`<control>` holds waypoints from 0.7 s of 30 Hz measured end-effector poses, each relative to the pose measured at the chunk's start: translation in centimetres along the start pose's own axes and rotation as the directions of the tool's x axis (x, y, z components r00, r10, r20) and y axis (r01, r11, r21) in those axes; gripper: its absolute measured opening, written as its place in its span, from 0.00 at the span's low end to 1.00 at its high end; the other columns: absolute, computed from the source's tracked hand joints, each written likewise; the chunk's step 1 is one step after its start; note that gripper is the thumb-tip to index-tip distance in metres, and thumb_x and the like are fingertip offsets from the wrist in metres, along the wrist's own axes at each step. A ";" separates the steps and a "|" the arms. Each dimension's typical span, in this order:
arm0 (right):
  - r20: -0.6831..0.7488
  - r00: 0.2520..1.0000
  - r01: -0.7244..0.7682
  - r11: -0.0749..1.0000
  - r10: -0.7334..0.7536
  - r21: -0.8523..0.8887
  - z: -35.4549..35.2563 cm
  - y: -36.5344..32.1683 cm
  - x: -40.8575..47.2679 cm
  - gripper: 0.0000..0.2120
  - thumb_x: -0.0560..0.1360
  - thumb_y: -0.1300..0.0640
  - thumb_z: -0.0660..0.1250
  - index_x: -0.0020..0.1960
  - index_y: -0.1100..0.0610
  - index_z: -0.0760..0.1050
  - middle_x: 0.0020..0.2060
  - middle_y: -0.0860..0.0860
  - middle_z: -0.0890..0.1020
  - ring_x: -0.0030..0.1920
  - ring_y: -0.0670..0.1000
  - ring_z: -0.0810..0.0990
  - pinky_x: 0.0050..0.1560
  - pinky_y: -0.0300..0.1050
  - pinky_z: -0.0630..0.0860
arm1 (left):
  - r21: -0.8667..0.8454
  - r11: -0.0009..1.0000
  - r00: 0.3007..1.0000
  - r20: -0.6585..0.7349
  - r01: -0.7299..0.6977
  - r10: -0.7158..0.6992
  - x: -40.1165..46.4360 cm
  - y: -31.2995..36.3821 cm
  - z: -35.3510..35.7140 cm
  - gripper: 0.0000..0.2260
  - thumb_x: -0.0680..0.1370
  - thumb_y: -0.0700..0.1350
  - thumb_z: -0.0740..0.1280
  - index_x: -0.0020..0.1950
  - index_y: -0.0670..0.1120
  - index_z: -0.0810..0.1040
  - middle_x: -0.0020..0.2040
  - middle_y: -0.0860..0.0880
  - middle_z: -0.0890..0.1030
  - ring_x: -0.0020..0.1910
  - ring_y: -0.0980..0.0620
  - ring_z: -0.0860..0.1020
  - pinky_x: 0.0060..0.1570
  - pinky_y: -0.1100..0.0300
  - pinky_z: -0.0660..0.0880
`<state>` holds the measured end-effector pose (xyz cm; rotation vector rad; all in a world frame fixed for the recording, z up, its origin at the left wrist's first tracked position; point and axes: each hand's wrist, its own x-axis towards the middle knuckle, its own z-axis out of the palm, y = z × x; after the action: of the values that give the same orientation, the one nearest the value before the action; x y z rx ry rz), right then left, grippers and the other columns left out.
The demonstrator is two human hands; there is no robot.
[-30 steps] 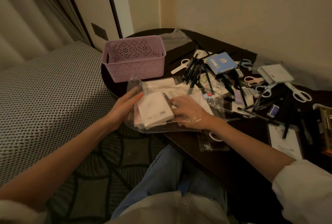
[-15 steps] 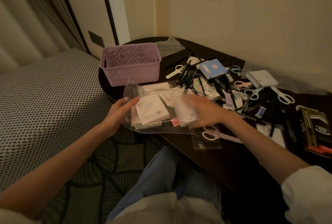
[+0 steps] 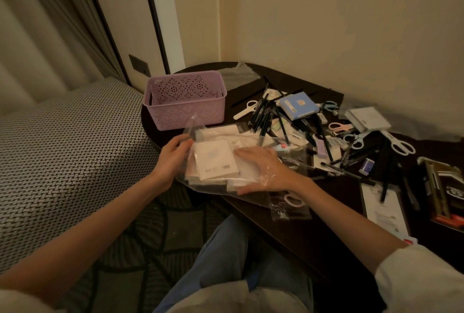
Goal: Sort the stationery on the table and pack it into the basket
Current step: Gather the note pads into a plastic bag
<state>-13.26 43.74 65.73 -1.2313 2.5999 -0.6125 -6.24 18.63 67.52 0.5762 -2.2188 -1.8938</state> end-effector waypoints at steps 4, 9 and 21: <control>-0.031 0.996 -0.076 0.994 0.078 0.078 -0.3 -0.7 0.4 0.50 0.66 0.33 0.71 0.78 0.44 0.49 0.77 0.43 0.52 0.76 0.48 0.49 0.76 0.55 0.47 | -0.047 0.997 0.998 -0.015 0.054 -0.055 0.6 0.1 0.3 0.14 0.82 0.47 0.60 0.65 0.44 0.74 0.56 0.48 0.78 0.53 0.54 0.76 0.55 0.60 0.71; 0.041 0.998 -0.061 0.973 0.053 0.223 -0.6 -2.3 2.8 0.37 0.74 0.55 0.71 0.77 0.53 0.55 0.71 0.46 0.65 0.67 0.42 0.69 0.62 0.30 0.69 | -0.109 0.991 0.996 -0.038 0.074 -0.079 0.3 -0.2 0.7 0.12 0.82 0.49 0.58 0.58 0.46 0.78 0.48 0.51 0.80 0.47 0.56 0.77 0.48 0.60 0.73; -0.232 0.968 -0.014 0.939 0.099 0.343 0.7 -3.5 4.1 0.47 0.59 0.46 0.82 0.71 0.56 0.63 0.65 0.50 0.70 0.60 0.43 0.67 0.65 0.42 0.67 | -0.102 0.992 0.992 -0.094 0.078 -0.087 1.4 -0.6 0.8 0.14 0.83 0.51 0.55 0.53 0.50 0.80 0.47 0.47 0.82 0.51 0.48 0.79 0.61 0.49 0.74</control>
<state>-13.16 38.37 66.63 -1.0210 2.5572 -1.2125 -7.71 18.73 66.59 0.7383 -2.0589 -1.9563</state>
